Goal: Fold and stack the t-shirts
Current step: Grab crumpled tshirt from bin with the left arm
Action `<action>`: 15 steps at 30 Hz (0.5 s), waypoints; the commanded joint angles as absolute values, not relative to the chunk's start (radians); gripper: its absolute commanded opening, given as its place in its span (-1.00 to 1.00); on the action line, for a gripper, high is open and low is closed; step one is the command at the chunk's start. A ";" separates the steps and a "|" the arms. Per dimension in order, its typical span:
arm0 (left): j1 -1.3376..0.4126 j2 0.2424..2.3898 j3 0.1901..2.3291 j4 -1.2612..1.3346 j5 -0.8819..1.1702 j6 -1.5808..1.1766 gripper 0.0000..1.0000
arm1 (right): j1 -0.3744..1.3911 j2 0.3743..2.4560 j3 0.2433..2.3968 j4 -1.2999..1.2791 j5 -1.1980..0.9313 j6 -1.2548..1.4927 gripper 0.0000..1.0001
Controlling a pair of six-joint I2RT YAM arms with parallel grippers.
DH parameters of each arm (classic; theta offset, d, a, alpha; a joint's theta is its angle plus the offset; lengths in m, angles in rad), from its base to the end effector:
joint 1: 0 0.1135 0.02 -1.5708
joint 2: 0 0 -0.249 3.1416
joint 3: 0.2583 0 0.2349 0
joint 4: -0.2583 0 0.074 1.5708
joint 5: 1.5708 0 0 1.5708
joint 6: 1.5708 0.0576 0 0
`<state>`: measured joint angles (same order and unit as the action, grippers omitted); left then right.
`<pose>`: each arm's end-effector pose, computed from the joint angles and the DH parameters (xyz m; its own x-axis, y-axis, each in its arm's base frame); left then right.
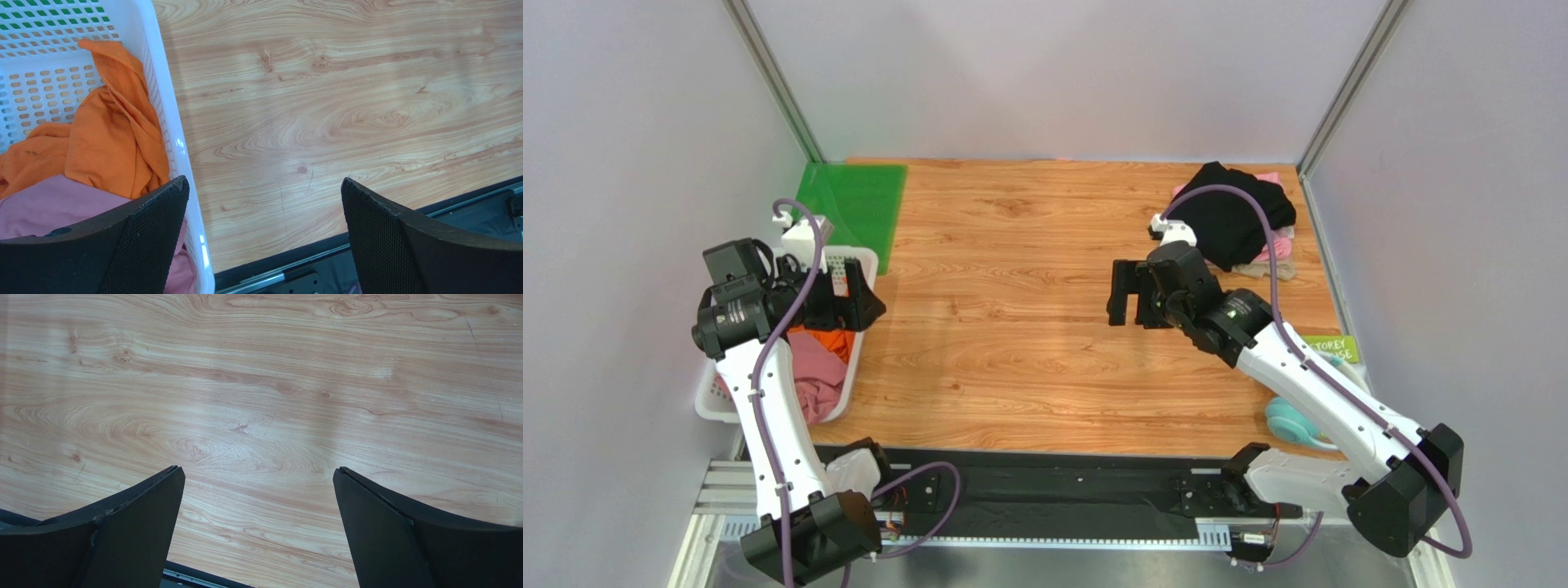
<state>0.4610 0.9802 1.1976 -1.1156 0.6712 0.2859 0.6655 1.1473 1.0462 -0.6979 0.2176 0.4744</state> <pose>0.1631 0.0410 0.3347 -0.6725 -0.0874 -0.7349 0.1963 0.9364 -0.2910 0.1969 0.1387 0.2839 -0.7228 -0.0003 -0.6911 -0.1734 0.9681 0.1810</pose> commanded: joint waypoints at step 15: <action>0.609 1.029 1.081 -1.077 0.411 0.383 0.99 | 0.670 1.080 1.025 -0.678 0.293 0.426 1.00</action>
<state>0.5236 0.9989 1.0653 -1.1000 0.4431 0.3302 0.6655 1.0977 1.0420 -0.6998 0.2886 0.4438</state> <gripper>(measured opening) 0.995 0.998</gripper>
